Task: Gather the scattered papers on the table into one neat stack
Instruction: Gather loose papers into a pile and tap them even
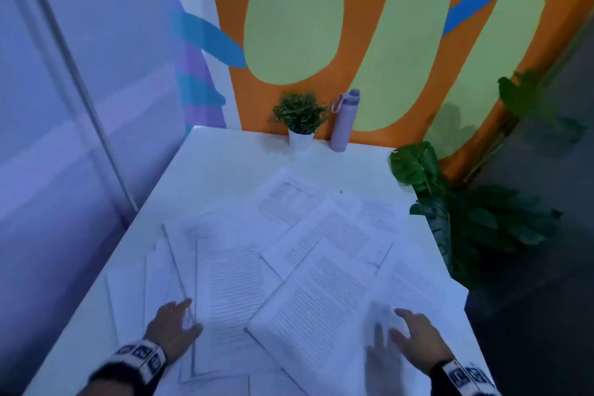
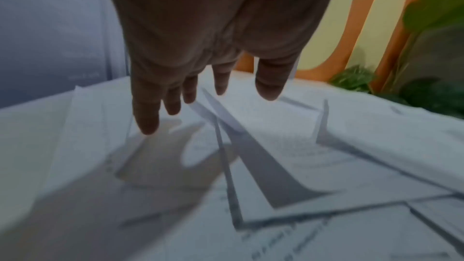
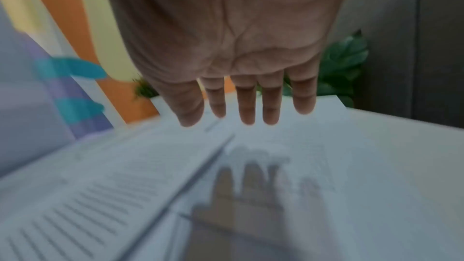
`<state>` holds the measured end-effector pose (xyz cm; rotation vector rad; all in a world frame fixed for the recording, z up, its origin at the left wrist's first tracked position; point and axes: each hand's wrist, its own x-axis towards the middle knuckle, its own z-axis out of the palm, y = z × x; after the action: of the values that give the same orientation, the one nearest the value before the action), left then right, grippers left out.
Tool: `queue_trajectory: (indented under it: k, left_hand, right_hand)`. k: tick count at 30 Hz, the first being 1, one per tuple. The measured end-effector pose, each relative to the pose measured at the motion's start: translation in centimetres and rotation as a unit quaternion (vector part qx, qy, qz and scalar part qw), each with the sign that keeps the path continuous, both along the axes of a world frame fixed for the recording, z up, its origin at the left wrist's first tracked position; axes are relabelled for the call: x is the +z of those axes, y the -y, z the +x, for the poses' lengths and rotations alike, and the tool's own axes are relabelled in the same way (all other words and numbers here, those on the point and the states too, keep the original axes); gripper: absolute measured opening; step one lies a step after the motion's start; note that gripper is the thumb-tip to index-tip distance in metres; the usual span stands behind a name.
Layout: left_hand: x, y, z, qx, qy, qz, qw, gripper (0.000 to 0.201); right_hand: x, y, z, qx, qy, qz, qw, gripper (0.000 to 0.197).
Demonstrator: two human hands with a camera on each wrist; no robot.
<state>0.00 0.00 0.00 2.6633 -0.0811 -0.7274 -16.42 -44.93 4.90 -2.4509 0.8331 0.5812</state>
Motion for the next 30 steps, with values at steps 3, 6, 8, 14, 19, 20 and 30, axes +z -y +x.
queue_trajectory:
  k: [3, 6, 8, 14, 19, 20, 30]
  left_hand:
    - [-0.2, 1.2, -0.4, 0.022, -0.028, 0.053, 0.998, 0.086]
    - [0.0, 2.5, -1.1, 0.040, -0.032, 0.046, 0.998, 0.086]
    - [-0.2, 3.1, -1.0, 0.071, -0.030, 0.023, 0.997, 0.089]
    - [-0.6, 3.9, -1.0, 0.130, -0.012, -0.066, 0.989, 0.089]
    - [-0.6, 4.2, -1.5, 0.172, -0.015, -0.075, 0.982, 0.059]
    - [-0.3, 4.0, -1.4, 0.177, -0.014, -0.067, 0.982, 0.049]
    - [2.0, 0.0, -1.2, 0.199, -0.010, -0.051, 0.979, 0.028]
  right_hand:
    - [-2.3, -0.6, 0.7, -0.069, -0.005, -0.003, 0.998, 0.053]
    - [-4.0, -1.2, 1.2, -0.108, -0.022, 0.029, 0.994, 0.058]
    - [-4.2, -1.8, 1.7, -0.117, -0.026, 0.037, 0.992, 0.051]
    - [-5.7, -4.2, 4.0, -0.121, -0.007, 0.067, 0.990, 0.035]
    - [-5.8, -5.0, 5.9, -0.164, 0.071, 0.125, 0.976, 0.027]
    - [-5.3, -4.7, 6.1, -0.179, 0.092, 0.115, 0.973, 0.022]
    - [-4.7, 5.3, 0.0, -0.352, 0.048, -0.074, 0.932, 0.032]
